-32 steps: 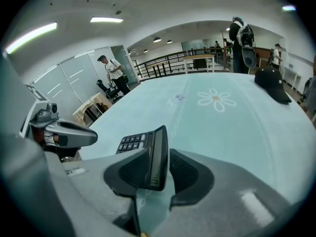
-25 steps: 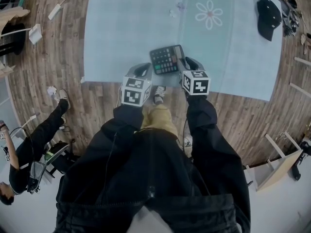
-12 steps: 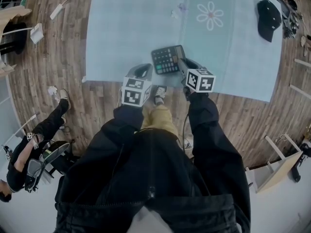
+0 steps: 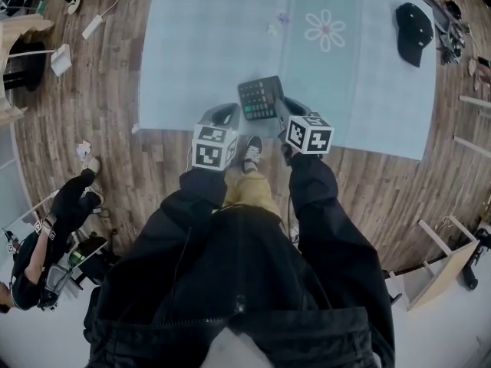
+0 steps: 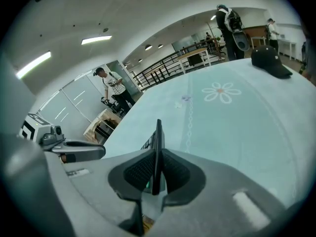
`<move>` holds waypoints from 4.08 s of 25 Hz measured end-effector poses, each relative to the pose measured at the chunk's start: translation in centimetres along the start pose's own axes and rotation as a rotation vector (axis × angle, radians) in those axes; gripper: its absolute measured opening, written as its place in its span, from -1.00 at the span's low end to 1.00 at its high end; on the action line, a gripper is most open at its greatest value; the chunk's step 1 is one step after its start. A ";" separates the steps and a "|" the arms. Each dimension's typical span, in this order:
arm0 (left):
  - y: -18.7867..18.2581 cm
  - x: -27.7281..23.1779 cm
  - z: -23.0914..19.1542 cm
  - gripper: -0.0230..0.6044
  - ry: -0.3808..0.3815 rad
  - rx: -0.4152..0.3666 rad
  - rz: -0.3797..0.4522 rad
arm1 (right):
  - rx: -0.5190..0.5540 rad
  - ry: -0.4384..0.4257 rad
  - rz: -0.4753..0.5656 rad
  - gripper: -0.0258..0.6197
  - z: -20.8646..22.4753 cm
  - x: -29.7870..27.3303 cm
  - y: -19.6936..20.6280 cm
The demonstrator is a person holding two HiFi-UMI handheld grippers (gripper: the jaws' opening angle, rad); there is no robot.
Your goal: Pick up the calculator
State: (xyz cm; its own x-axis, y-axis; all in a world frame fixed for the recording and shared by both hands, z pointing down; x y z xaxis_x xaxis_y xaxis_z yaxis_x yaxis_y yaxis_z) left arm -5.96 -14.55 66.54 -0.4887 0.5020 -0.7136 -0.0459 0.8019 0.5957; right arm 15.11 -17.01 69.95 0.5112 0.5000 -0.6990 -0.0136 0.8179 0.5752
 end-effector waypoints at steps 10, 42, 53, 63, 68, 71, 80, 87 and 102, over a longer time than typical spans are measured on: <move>-3.2 4.0 1.2 -0.92 0.005 -0.042 0.115 | 0.049 0.062 0.159 -0.79 -4.1 5.9 -2.7; -19.2 17.1 8.2 -0.92 0.093 -0.307 0.540 | 0.386 0.180 0.709 -0.79 -15.8 23.5 -16.9; -22.7 20.7 9.4 -0.92 0.102 -0.370 0.665 | 0.451 0.207 0.838 -0.79 -17.2 27.1 -19.2; -24.1 22.0 10.6 -0.92 0.107 -0.408 0.728 | 0.470 0.237 0.931 -0.79 -17.7 28.9 -19.9; -24.5 22.9 11.0 -0.92 0.122 -0.420 0.766 | 0.480 0.253 0.952 -0.79 -18.2 29.1 -19.8; -24.5 23.3 11.4 -0.92 0.134 -0.429 0.781 | 0.489 0.261 0.963 -0.79 -18.5 29.4 -19.7; -24.6 23.3 11.6 -0.92 0.141 -0.447 0.788 | 0.493 0.265 0.969 -0.79 -18.9 29.4 -19.6; -24.2 23.3 11.6 -0.92 0.136 -0.452 0.795 | 0.498 0.277 0.989 -0.79 -19.2 29.9 -19.2; -24.2 23.4 11.7 -0.92 0.133 -0.456 0.795 | 0.520 0.285 0.992 -0.79 -19.5 30.2 -19.4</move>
State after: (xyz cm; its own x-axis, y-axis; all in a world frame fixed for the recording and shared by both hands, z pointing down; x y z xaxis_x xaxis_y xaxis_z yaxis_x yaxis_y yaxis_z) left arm -6.08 -18.44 31.14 -0.6181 0.7861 -0.0016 0.0213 0.0188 0.9996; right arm 14.03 -12.16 29.38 0.2599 0.9574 0.1257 0.0886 -0.1533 0.9842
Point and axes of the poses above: the fingertips, and each gripper's own axes: x backward along the fingers, z to its right, y out of its underside, the point moved 10 cm from there along x, backward along the fingers, and after that the axes turned 4 degrees about x, right-handed, at the moved point
